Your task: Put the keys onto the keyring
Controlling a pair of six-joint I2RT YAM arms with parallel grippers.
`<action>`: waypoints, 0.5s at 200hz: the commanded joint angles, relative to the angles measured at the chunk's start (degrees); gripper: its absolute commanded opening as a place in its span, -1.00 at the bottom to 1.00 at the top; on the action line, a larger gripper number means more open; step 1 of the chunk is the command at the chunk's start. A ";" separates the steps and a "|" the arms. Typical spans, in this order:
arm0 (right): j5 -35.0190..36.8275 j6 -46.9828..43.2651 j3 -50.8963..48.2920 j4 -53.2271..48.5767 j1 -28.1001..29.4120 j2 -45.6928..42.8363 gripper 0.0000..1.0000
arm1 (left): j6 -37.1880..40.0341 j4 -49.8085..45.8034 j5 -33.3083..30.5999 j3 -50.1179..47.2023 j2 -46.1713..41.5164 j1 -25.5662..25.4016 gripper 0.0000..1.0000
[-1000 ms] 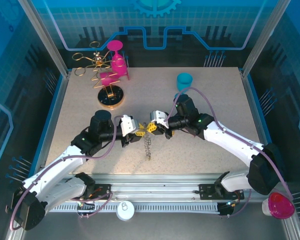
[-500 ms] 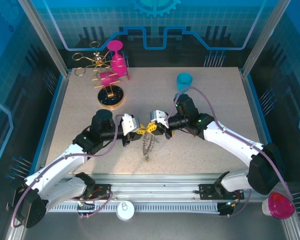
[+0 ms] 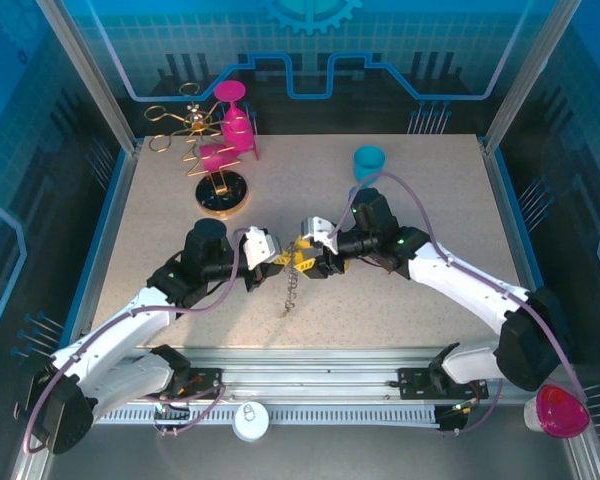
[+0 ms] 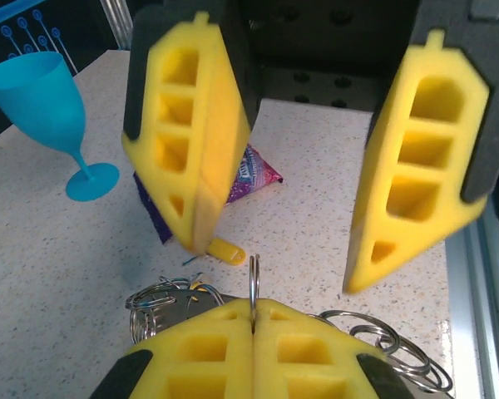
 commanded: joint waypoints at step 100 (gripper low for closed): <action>37.24 54.39 0.01 -29.17 -3.49 -0.92 -0.31 | -5.95 -0.79 -10.11 -1.14 -1.14 -1.74 -1.00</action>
